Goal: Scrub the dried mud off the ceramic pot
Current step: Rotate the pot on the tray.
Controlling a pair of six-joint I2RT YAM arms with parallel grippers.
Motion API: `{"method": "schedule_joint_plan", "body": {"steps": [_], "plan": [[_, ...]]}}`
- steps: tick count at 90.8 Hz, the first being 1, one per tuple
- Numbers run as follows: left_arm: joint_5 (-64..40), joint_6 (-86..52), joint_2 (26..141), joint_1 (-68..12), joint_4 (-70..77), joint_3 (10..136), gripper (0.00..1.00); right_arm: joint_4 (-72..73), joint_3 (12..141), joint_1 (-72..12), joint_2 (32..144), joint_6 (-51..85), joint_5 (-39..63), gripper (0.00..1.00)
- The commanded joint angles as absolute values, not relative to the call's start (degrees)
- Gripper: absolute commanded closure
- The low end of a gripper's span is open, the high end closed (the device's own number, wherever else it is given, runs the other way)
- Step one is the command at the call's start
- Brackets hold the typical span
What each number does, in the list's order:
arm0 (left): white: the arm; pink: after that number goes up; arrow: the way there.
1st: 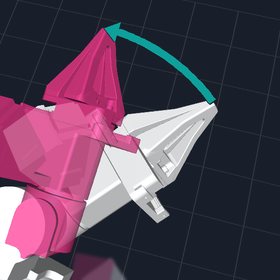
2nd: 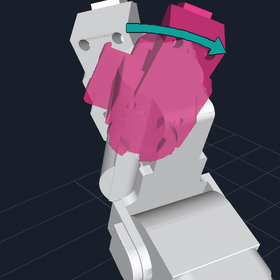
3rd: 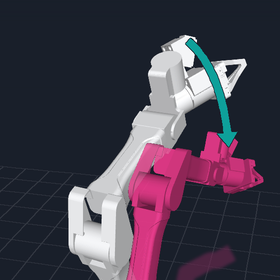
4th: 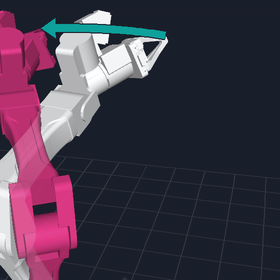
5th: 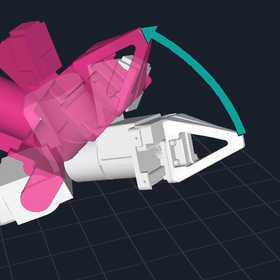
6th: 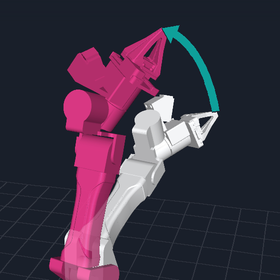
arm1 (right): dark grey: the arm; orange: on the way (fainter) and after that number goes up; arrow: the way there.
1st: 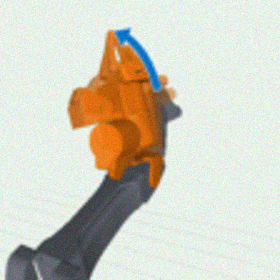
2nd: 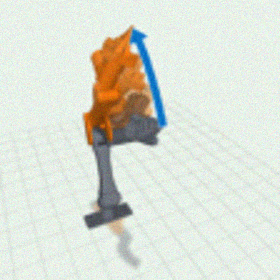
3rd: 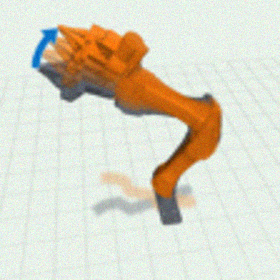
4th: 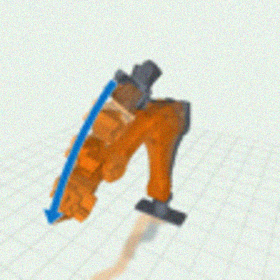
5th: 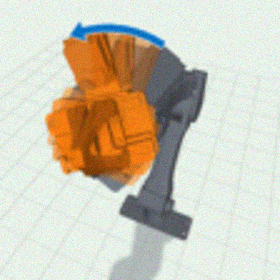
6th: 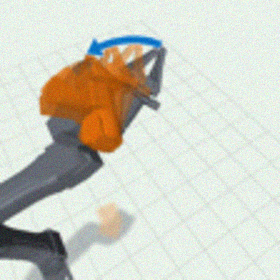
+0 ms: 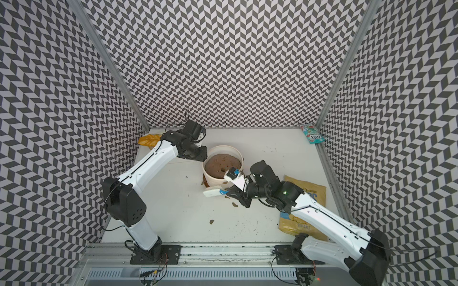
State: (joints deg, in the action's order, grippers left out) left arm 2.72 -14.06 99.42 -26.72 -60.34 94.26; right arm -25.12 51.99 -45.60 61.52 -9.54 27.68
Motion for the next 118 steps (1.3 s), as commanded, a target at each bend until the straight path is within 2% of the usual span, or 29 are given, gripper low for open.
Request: {"method": "schedule_joint_plan", "body": {"steps": [1, 19, 26, 39, 69, 96, 118], "plan": [[5.0, -21.0, 94.9, -27.8, -61.2, 91.5, 0.54, -20.4, 50.9, -45.5, 59.6, -7.8, 29.8, 1.00], [4.9, -26.2, 93.6, -30.8, -60.3, 88.1, 0.56, -19.9, 50.3, -45.5, 57.9, -5.8, 30.5, 1.00], [5.9, -28.5, 93.6, -31.5, -61.4, 87.9, 0.61, -19.7, 49.8, -45.5, 57.2, -5.1, 30.6, 1.00], [7.5, -32.4, 93.5, -33.3, -63.1, 87.0, 0.65, -18.6, 48.5, -45.5, 56.1, -3.5, 28.5, 1.00], [8.8, -36.8, 95.6, -36.3, -67.4, 88.9, 0.66, -18.3, 48.5, -45.6, 55.9, -2.7, 26.9, 1.00], [10.6, -36.7, 97.7, -36.5, -68.5, 91.4, 0.78, -17.3, 47.2, -46.2, 55.1, 0.0, 19.9, 1.00], [11.1, -35.2, 99.2, -36.5, -68.6, 92.9, 0.82, -19.1, 48.8, -47.0, 56.9, -1.0, 9.8, 1.00]]}}
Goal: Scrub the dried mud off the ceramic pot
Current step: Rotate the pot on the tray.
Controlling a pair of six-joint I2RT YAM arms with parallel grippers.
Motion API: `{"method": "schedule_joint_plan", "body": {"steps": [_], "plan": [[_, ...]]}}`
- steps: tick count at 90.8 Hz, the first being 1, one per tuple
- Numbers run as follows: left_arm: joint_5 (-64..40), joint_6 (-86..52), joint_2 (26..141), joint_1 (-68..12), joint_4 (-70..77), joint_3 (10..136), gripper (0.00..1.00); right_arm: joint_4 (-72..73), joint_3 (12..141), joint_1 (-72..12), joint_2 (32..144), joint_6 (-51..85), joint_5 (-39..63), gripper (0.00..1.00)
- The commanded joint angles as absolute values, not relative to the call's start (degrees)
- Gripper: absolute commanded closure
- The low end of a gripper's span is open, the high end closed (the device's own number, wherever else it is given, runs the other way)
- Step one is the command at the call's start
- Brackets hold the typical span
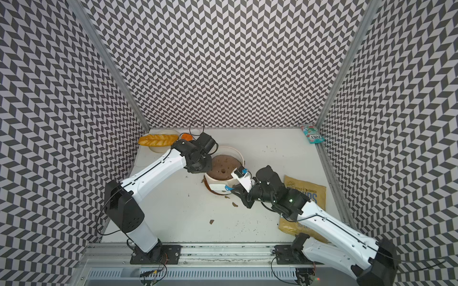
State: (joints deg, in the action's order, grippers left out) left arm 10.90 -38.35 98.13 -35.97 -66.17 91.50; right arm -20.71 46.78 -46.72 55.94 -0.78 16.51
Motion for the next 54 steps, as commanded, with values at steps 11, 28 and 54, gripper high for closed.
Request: {"method": "schedule_joint_plan", "body": {"steps": [11, 28, 54], "plan": [[11.1, -34.3, 99.8, -36.2, -68.2, 93.2, 0.82, -22.6, 51.1, -47.0, 59.8, -1.9, 7.2, 1.00], [10.9, -32.7, 100.1, -35.3, -67.2, 92.5, 0.83, -24.3, 50.8, -46.9, 60.1, -0.6, 0.0, 1.00], [9.9, -30.4, 100.2, -33.2, -65.6, 93.1, 0.85, -30.6, 51.4, -46.9, 61.1, -0.2, -7.7, 1.00]]}}
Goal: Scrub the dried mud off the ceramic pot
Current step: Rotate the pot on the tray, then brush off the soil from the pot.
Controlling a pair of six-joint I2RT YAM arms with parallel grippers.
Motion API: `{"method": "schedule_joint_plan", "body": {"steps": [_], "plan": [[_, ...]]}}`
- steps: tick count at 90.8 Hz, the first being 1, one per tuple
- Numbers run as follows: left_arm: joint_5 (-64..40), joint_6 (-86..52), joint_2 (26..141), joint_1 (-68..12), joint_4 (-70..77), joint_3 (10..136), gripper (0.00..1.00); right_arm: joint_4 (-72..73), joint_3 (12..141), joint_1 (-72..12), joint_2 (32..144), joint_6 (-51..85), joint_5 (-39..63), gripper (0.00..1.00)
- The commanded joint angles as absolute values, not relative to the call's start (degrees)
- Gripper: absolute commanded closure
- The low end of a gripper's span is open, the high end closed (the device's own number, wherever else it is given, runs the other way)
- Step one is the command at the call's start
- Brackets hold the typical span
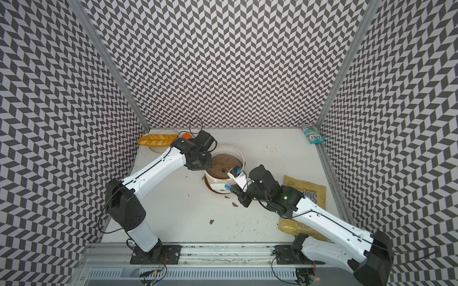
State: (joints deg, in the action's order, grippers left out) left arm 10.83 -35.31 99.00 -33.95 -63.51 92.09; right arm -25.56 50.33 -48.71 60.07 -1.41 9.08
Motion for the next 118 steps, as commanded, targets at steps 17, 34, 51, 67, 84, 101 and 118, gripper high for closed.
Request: {"method": "schedule_joint_plan", "body": {"steps": [17, 34, 51, 67, 84, 101, 118], "plan": [[9.1, -29.4, 100.9, -32.6, -64.8, 93.6, 0.85, -32.0, 51.5, -46.9, 59.6, -3.6, -0.1, 1.00], [8.9, -28.5, 101.6, -32.4, -64.5, 94.0, 0.85, -33.3, 52.3, -50.0, 57.2, -7.6, 16.0, 1.00], [8.1, -27.6, 102.1, -32.1, -63.8, 94.0, 0.85, -31.7, 53.3, -52.9, 58.1, -6.9, 14.8, 1.00], [7.5, -26.2, 102.7, -31.8, -63.8, 95.2, 0.85, -24.4, 53.2, -54.0, 62.4, -5.1, 9.7, 1.00], [7.2, -25.2, 103.2, -31.4, -63.6, 95.8, 0.86, -21.8, 55.2, -54.4, 70.1, -4.4, 4.9, 1.00], [6.7, -24.1, 103.3, -30.8, -62.8, 95.1, 0.86, -24.0, 55.6, -54.4, 73.3, -2.7, -5.3, 1.00], [6.7, -23.1, 103.6, -30.5, -62.4, 95.0, 0.88, -28.2, 54.9, -54.4, 72.8, -1.3, -10.6, 1.00]]}}
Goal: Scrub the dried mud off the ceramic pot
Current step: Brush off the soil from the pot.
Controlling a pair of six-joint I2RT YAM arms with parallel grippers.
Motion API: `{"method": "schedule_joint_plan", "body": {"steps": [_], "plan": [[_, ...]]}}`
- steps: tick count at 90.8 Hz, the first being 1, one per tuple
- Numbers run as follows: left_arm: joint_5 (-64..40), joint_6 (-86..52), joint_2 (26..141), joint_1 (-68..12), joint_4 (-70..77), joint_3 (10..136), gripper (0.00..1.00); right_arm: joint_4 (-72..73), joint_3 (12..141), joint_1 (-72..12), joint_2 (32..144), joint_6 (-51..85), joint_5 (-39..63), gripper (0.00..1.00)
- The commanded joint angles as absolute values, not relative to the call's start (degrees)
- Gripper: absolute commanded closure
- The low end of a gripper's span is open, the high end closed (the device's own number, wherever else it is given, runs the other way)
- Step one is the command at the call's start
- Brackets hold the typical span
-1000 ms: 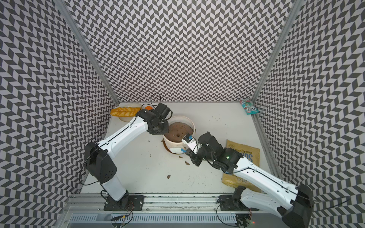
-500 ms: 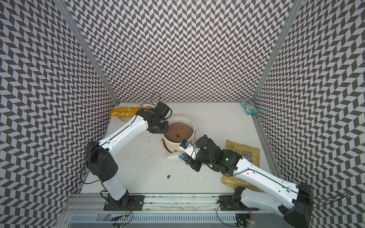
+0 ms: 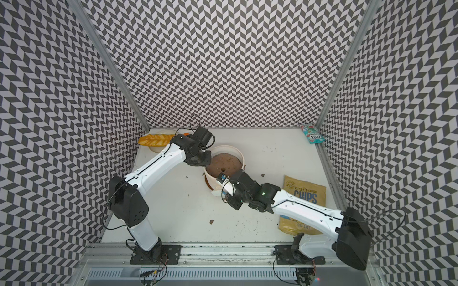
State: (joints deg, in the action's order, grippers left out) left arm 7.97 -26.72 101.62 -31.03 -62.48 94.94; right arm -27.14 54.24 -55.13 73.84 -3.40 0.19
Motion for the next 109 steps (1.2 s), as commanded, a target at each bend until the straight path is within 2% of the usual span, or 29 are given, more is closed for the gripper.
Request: {"method": "schedule_joint_plan", "body": {"steps": [1, 17, 42, 56, 79, 90, 109], "plan": [[6.8, -22.7, 103.7, -30.5, -62.4, 95.0, 0.88, -28.6, 54.9, -54.4, 72.7, -1.2, -10.8, 1.00], [6.7, -21.6, 104.1, -30.0, -62.0, 94.9, 0.89, -32.8, 54.9, -54.4, 68.9, -1.2, -9.0, 1.00], [6.0, -20.9, 104.3, -29.7, -61.1, 94.5, 0.89, -34.9, 55.2, -54.5, 62.0, -6.5, 6.7, 1.00], [5.7, -20.1, 104.8, -29.6, -60.9, 94.5, 0.90, -30.3, 55.4, -54.6, 60.6, -6.2, 7.4, 1.00], [6.0, -18.3, 104.7, -29.6, -61.3, 94.4, 0.94, -32.2, 59.3, -52.1, 69.7, -9.0, 2.0, 1.00], [6.6, -17.7, 104.4, -29.5, -61.4, 94.2, 0.94, -32.2, 58.0, -48.7, 69.3, -7.9, 0.0, 1.00], [7.2, -16.3, 104.9, -29.2, -61.8, 95.7, 0.94, -34.6, 55.3, -47.7, 67.4, -4.0, -3.5, 1.00]]}}
